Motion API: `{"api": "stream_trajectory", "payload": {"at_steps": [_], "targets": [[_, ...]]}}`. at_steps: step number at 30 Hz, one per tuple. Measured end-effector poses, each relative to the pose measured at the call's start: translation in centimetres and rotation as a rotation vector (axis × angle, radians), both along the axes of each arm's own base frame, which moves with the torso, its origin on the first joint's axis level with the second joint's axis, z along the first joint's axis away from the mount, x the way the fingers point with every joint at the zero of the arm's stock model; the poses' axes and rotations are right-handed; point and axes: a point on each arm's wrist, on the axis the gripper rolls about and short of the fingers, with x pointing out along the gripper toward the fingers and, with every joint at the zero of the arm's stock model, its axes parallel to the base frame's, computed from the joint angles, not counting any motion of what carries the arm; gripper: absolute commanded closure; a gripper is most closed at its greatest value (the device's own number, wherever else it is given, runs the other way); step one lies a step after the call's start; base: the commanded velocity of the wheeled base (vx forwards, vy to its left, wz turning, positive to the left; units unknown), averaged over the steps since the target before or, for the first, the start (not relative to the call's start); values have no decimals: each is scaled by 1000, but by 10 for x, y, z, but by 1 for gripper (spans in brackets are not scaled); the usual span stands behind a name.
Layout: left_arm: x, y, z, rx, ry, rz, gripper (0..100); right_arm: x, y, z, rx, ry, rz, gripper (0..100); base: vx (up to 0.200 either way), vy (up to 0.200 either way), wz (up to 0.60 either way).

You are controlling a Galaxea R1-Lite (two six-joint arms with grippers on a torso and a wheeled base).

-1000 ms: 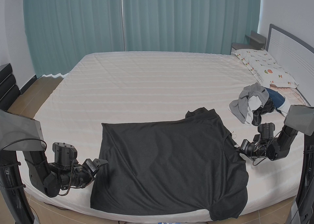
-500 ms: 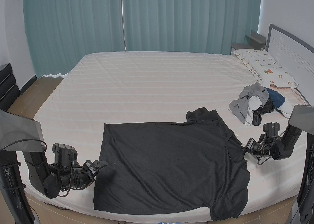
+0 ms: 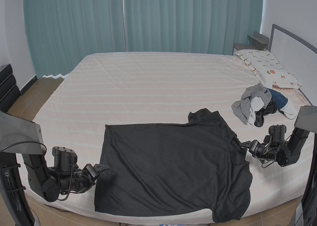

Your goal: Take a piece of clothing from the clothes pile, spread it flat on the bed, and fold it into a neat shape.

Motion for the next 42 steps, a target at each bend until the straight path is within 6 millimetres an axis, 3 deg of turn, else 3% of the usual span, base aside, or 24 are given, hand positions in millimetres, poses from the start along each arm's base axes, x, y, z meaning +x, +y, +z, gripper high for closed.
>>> {"api": "stream_trajectory", "payload": {"at_steps": [6, 14, 22, 28, 42], "targets": [[-4, -2, 4, -5, -19, -11, 0, -42, 15, 10, 10, 48, 41, 0, 0, 0, 0], [-12, -13, 7, -7, -20, -61, 0, -91, 30, 15, 48, 23, 128, 0, -200, 0, 0], [-18, -15, 4, 0, 0, -78, 0, -100, 32, 0, 65, -33, 175, 0, -25, 0, 0], [-18, -16, 1, 0, -22, -81, 0, -109, 30, -19, 82, 47, 190, 0, 0, 0, 0], [-20, -15, -5, 7, 2, -83, 0, -118, 27, -26, 49, 64, 326, 0, 0, 0, 0]]}}
